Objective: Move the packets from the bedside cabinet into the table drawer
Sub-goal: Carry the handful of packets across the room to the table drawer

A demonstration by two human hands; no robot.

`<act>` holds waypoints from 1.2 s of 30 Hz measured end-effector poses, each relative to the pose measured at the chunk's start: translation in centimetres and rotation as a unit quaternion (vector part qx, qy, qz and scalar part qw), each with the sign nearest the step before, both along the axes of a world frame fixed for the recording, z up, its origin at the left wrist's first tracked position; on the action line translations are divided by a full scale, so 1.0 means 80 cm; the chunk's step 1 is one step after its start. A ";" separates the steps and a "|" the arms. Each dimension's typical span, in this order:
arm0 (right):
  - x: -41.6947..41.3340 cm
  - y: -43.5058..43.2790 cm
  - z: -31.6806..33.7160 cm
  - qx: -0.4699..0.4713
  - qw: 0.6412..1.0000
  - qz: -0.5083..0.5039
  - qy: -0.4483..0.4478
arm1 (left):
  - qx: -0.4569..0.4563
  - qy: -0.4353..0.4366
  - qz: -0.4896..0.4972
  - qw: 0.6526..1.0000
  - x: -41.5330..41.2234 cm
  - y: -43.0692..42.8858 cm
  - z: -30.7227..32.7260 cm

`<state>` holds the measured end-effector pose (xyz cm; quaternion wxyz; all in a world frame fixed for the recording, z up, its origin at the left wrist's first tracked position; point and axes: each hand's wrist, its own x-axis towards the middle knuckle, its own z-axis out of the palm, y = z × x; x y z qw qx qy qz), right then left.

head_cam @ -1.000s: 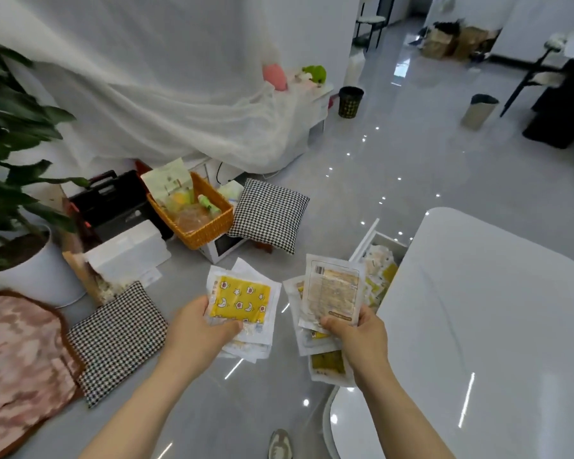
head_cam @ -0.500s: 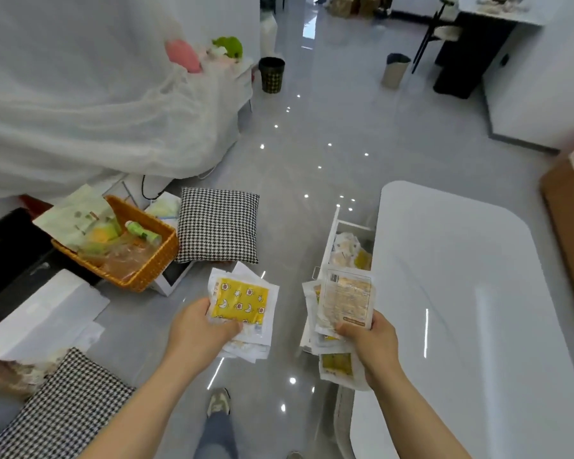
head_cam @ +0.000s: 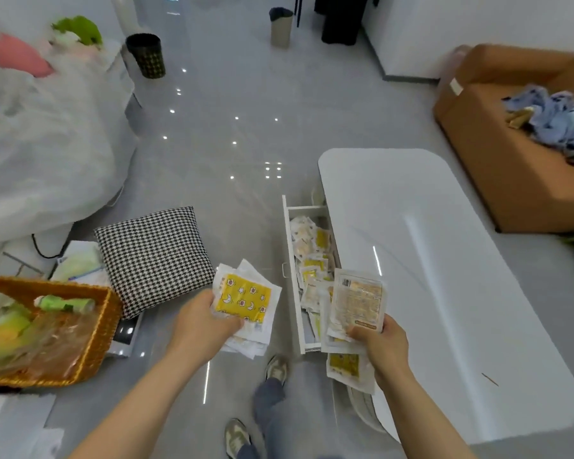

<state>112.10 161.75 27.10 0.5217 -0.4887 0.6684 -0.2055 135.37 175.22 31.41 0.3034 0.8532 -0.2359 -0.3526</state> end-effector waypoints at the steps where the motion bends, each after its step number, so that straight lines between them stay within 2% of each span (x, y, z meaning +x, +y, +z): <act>1: 0.000 -0.007 -0.005 0.002 1.000 -0.014 0.008 | 0.004 0.002 -0.013 1.000 0.008 -0.012 -0.004; 9: 0.017 -0.080 -0.053 0.040 0.994 -0.097 0.043 | 0.028 0.028 -0.105 0.994 0.059 -0.139 -0.036; 17: 0.036 -0.132 -0.077 0.062 0.986 -0.127 0.085 | 0.054 -0.004 -0.219 0.974 0.085 -0.253 -0.069; 20: 0.035 -0.136 -0.084 0.074 0.981 -0.152 0.100 | 0.086 -0.017 -0.280 0.956 0.090 -0.294 -0.090; 24: 0.042 -0.140 -0.094 0.097 0.971 -0.189 0.110 | 0.129 0.009 -0.343 0.930 0.100 -0.353 -0.128; 29: 0.060 -0.142 -0.102 0.118 0.954 -0.250 0.113 | 0.174 -0.008 -0.442 0.880 0.091 -0.427 -0.172; 36: 0.084 -0.143 -0.144 0.134 0.931 -0.321 0.106 | 0.215 -0.030 -0.515 0.829 0.063 -0.505 -0.238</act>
